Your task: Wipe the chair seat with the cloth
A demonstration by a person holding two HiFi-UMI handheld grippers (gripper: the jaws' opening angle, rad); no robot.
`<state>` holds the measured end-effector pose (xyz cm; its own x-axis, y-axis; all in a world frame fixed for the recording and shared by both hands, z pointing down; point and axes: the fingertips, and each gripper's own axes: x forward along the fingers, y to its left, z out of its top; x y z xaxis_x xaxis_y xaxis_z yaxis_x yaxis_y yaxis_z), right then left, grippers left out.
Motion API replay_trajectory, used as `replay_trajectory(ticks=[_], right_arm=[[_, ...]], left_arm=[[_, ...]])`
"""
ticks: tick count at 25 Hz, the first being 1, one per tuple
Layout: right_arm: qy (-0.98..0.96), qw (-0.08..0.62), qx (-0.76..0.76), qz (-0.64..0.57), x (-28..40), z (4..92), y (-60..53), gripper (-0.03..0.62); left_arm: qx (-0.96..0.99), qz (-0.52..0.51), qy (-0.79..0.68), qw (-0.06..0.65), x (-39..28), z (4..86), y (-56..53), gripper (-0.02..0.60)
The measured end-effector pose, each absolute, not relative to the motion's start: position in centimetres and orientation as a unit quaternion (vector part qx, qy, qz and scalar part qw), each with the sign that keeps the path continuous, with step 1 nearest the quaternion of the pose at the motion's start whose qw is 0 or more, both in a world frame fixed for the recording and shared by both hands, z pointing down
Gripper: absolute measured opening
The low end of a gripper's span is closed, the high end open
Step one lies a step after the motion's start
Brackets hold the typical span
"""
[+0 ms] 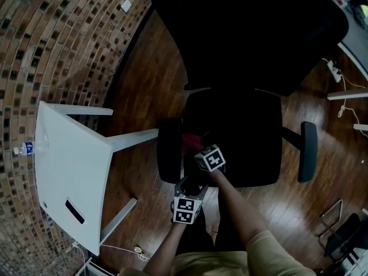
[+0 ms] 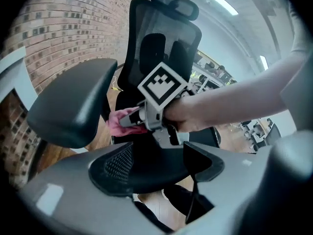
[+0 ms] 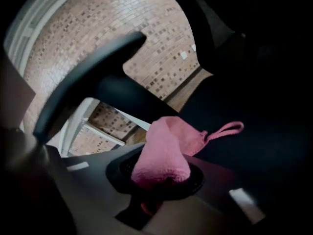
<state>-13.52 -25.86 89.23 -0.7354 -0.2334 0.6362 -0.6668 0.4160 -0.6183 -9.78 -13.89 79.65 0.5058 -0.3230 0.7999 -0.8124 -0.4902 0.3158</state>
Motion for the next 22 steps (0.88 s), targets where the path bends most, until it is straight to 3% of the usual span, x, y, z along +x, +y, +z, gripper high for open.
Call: replay_trajectory(ticks=[2,4,10,13,16,19,22], right_arm=[[-0.793,0.230,0.316,0.467,-11.6,90.2,-26.1,0.060],[-0.760,0.262,0.390,0.449,-5.5,91.4,-25.6,0.060],[-0.588,0.370,0.607,0.387,22.5,91.7,-19.3,0.058],[-0.561,0.397,0.624,0.372,26.2,90.7,-18.8,0.058],[-0.598,0.359,0.579,0.423,20.7,91.2,-19.9,0.058],[-0.738,0.261,0.419,0.460,5.1,90.0,-22.3,0.060],[-0.815,0.225,0.287,0.451,-9.2,87.6,-23.3,0.060]], left_arm=[[0.796,0.338,-0.358,0.351,-9.7,79.1,-14.2,0.314],[0.802,0.333,-0.353,0.347,-9.5,78.8,-14.2,0.310],[0.819,0.326,-0.322,0.345,-6.3,78.8,-13.1,0.310],[0.823,0.324,-0.313,0.346,-5.1,78.6,-12.6,0.310],[0.823,0.328,-0.307,0.346,-4.7,78.5,-11.7,0.310],[0.819,0.334,-0.311,0.347,-5.8,78.5,-11.0,0.310],[0.811,0.339,-0.321,0.353,-7.2,78.4,-10.6,0.310]])
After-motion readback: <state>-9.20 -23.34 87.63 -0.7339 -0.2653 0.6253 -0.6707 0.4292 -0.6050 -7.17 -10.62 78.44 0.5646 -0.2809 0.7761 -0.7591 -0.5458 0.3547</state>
